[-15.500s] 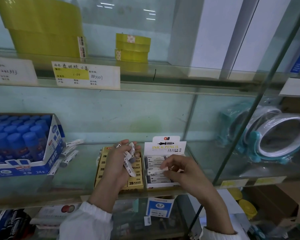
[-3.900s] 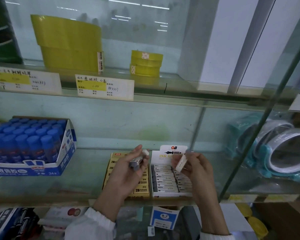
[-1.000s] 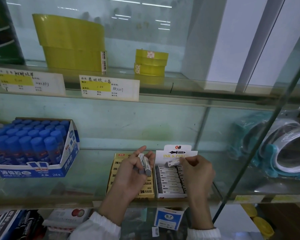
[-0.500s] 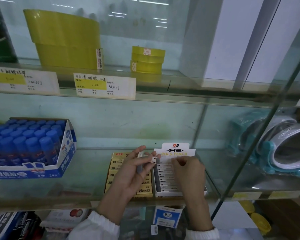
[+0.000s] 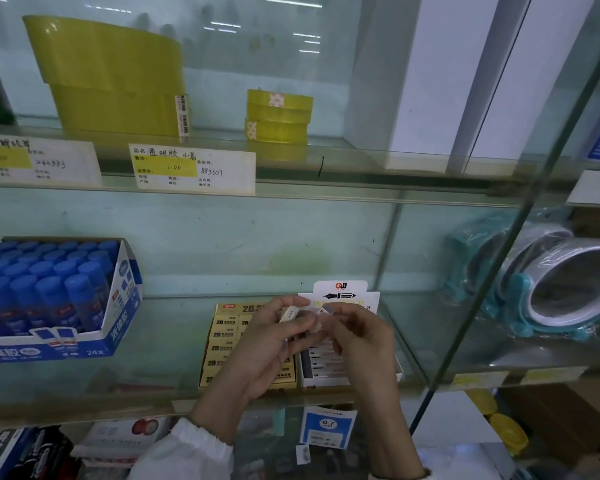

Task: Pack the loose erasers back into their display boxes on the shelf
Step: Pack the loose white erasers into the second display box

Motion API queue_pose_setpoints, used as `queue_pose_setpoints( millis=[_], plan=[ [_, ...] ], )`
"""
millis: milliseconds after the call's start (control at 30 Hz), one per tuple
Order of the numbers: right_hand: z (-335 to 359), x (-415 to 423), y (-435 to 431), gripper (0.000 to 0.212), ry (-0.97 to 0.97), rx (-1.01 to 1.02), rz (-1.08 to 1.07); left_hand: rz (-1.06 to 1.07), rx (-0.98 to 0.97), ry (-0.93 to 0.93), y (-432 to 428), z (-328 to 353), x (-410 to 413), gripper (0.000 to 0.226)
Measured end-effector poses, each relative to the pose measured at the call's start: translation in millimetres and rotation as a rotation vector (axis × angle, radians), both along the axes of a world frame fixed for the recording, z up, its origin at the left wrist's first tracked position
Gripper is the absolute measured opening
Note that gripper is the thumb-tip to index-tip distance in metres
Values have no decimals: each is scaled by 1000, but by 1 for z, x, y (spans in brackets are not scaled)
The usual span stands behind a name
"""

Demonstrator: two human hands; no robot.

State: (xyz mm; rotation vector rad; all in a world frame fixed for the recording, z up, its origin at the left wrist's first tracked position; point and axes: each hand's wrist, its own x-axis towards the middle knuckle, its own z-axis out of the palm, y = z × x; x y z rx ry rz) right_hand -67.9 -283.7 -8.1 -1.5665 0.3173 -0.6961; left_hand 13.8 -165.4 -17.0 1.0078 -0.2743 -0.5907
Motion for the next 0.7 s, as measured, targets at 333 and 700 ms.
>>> queue_pose_setpoints(
  millis=[333, 700],
  plan=[
    [18, -39, -52, 4, 134, -317, -135, -30, -53, 120, 4, -2, 6, 34],
    [2, -36, -52, 13, 453, -903, -33, 13, -70, 167, 6, -2, 7, 44]
  ],
)
